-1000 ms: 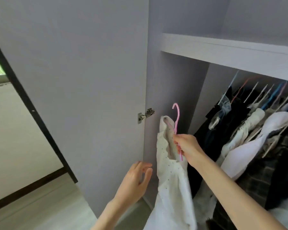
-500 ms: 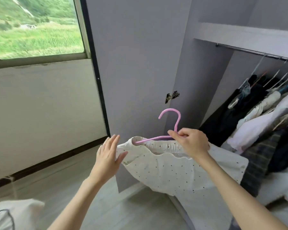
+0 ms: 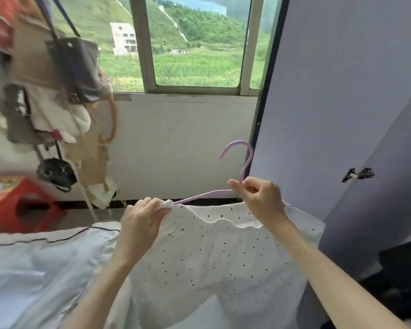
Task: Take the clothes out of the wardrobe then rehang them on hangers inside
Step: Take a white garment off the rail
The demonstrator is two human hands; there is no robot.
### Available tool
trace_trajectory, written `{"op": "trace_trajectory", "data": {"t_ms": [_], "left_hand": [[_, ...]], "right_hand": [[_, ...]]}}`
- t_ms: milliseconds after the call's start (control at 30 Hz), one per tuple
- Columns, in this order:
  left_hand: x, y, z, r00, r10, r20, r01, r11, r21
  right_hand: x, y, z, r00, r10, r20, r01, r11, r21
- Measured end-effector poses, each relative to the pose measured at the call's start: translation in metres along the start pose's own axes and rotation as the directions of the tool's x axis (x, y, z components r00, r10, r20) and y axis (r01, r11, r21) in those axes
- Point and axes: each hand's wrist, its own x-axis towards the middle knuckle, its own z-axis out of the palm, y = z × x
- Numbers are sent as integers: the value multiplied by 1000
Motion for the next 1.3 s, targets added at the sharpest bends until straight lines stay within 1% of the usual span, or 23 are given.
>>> {"op": "trace_trajectory", "data": {"t_ms": [67,133,200,233,300,367,467,533,600,700,767,867,1000,1067,1167,1300], "left_hand": [[-4,-10,-26,994,-66,-89,69,997,31],[-9,-16,-53,976,-100,-195,123,986,112],[-17,-23,-80,948,-140,-287,193,967,168],[-24,-27,-92,929,-180,-324,245,954,173],[-41,-31,-114,869,-298,-395,373,919,126],[-61,-29,-132,787,-390,-477,475,878,65],[-87,-18,-152,651,-464,-601,617,784,63],[-97,-10,-166,570,-450,-687,687,720,98],[-102,-5,-186,495,-407,-768,745,653,134],[-104,-4,-224,412,-304,-859,803,566,184],[-105,-5,-250,372,-230,-899,824,528,206],[-107,-7,-286,337,-123,-933,832,504,234],[-108,-29,-328,280,-58,-958,850,479,219],[-111,-50,-348,268,-54,-962,847,489,209],[-117,-86,-376,259,-46,-965,847,491,204],[-119,-134,-403,246,-99,-964,864,473,172]], "right_hand": [[9,-17,20,993,-114,-41,115,993,21],[18,-33,36,969,-235,-76,239,970,51],[27,-41,50,946,-317,-69,320,946,43],[31,-42,57,941,-334,-47,336,941,47],[36,-41,71,942,-335,27,332,940,82],[39,-44,88,927,-370,67,360,925,123],[45,-72,117,891,-451,51,433,879,201],[48,-99,138,886,-463,-13,457,869,191],[52,-130,158,883,-465,-67,468,858,209],[59,-180,183,862,-490,-132,507,816,280],[62,-215,199,844,-510,-164,534,777,335],[65,-265,225,821,-535,-198,567,724,394],[69,-325,265,789,-570,-232,608,668,428],[72,-352,287,778,-586,-227,620,656,431],[76,-390,323,758,-616,-214,631,611,479],[80,-429,373,735,-648,-198,646,581,495]]}}
